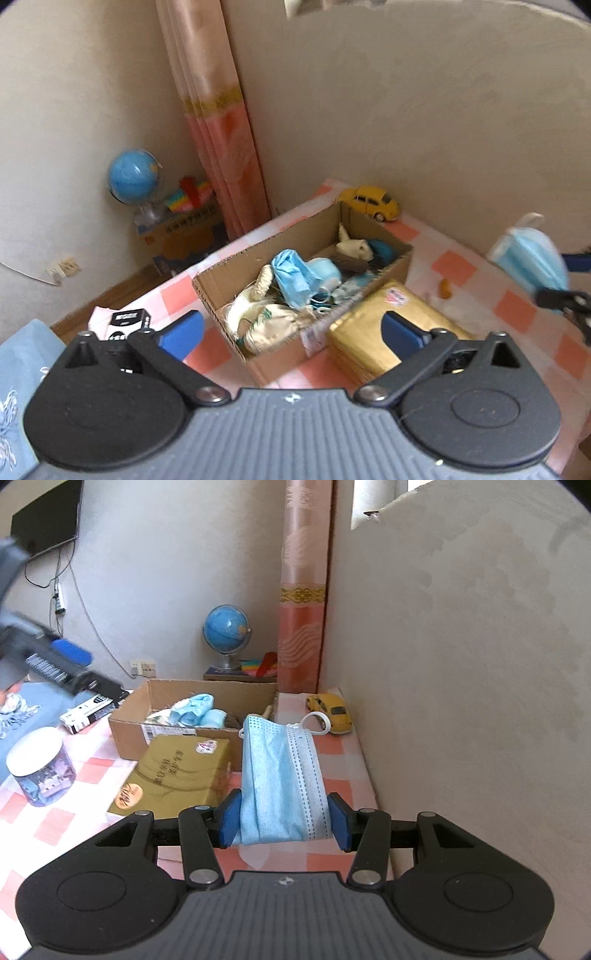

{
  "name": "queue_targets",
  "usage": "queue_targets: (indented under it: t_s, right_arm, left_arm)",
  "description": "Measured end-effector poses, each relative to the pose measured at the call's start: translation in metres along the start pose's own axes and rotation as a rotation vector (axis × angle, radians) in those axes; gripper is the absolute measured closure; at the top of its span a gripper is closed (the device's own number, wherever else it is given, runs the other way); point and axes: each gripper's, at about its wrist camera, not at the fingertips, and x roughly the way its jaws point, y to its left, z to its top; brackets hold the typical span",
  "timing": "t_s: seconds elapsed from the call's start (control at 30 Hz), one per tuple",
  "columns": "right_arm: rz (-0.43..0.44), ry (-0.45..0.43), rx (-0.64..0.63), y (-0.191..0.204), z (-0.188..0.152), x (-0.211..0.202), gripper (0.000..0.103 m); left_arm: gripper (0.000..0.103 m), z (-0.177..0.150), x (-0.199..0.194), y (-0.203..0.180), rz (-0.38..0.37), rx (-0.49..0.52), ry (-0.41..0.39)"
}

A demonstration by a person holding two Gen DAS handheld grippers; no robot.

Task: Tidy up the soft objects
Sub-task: 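Carry the cream scrunchie into the box and open the left gripper, then carry the blue face mask into the box and open the right gripper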

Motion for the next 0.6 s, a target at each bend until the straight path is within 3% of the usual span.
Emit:
queue_targets:
  t_s: [0.1, 0.33, 0.6]
  right_arm:
    - [0.024, 0.006, -0.003, 0.002, 0.009, 0.005, 0.049]
    - [0.091, 0.023, -0.042, 0.023, 0.045, 0.024, 0.049]
    - [0.202, 0.063, -0.048, 0.064, 0.093, 0.071, 0.049]
  left_arm:
    - [0.0, -0.022, -0.023, -0.021, 0.043, 0.001, -0.034]
    - [0.0, -0.063, -0.048, -0.038, 0.013, -0.108, -0.013]
    - [0.0, -0.088, -0.055, -0.026, 0.053, -0.232, -0.033]
